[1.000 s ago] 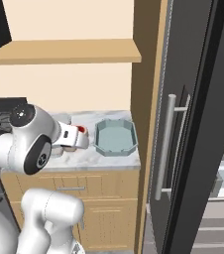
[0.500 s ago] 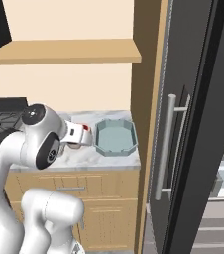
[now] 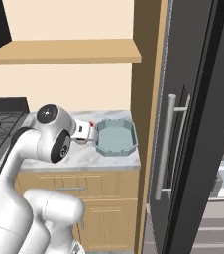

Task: Place one broccoli and one steak in each tupperware on the nearby counter, to pack two identical lunches.

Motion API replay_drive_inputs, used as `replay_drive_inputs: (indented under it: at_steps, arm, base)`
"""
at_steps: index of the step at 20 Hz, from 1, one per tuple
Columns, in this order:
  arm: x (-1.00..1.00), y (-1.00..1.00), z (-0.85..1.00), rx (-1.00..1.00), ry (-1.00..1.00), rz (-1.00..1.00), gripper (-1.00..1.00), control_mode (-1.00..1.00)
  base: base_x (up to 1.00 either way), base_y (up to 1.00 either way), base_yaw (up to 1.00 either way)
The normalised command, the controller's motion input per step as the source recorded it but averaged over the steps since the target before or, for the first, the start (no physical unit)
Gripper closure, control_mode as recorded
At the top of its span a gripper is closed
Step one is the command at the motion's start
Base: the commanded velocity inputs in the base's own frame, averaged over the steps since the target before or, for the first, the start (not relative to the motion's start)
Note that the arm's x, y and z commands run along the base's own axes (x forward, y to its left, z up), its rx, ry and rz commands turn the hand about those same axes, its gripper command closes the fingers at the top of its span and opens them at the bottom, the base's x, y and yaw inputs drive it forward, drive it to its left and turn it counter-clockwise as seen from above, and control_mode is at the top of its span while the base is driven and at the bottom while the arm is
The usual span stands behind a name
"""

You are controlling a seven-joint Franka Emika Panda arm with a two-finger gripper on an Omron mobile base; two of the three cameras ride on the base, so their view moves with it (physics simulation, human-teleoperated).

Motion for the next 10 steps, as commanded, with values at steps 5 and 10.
replay_drive_inputs:
  at_steps: [5, 10]
  arm:
    - [0.54, -0.12, -0.09, 0.00, 0.03, 0.00, 1.00, -1.00]
    - [0.44, -0.21, -0.11, 0.00, 0.09, 0.00, 1.00, -1.00]
  base:
    - [0.00, 0.00, 0.00]
    - [0.00, 0.00, 0.00]
